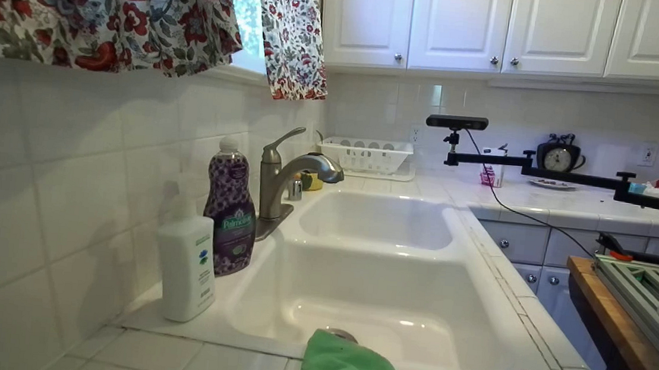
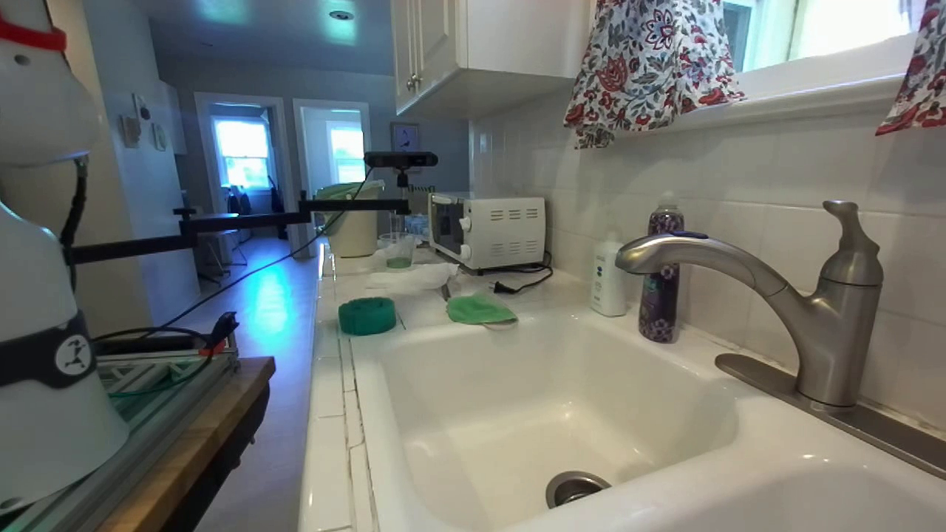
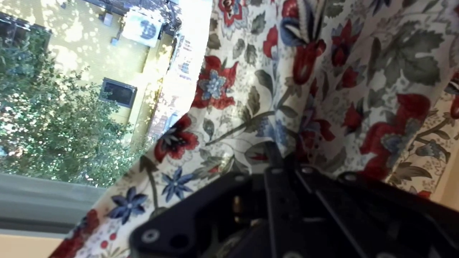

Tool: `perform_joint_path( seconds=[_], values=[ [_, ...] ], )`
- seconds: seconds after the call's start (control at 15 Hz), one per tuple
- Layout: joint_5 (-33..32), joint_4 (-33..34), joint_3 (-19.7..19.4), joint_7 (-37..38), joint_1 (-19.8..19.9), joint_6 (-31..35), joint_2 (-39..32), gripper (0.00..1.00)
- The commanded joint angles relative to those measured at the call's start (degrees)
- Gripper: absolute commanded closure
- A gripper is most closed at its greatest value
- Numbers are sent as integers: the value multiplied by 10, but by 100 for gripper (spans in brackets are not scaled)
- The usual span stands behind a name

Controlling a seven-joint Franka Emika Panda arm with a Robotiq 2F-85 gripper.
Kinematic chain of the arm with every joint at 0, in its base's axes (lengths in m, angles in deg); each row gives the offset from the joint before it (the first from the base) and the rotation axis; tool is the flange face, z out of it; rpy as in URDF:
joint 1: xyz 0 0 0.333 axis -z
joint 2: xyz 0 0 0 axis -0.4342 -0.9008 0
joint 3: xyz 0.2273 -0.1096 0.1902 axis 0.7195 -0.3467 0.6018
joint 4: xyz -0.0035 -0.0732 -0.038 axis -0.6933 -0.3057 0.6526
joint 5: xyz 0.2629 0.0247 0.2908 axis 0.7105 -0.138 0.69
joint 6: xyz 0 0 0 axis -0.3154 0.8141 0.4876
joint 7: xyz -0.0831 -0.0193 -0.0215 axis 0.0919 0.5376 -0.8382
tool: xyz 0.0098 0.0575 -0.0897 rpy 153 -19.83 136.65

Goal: Slightly open the left curtain

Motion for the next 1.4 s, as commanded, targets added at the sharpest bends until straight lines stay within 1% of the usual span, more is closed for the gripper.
perform_joint_path(
  seconds=[0.0,0.6,0.67,0.73,0.8,0.87,1.0,1.07,1.13,1.33],
  values=[
    [26,-24,30,-45,16,-15,11,100],
    [27,-28,73,-70,28,-11,8,100],
    [26,-31,75,-70,30,-10,10,82],
    [22,-34,73,-67,31,-8,13,72],
    [19,-41,72,-63,32,-9,18,67],
    [13,-54,68,-54,33,-9,28,58],
    [4,-77,56,-37,34,-13,50,45],
    [0,-88,49,-29,36,-15,62,36],
    [-8,-101,38,-20,37,-16,78,30],
    [-43,-140,0,15,37,-27,125,6]
  ],
)
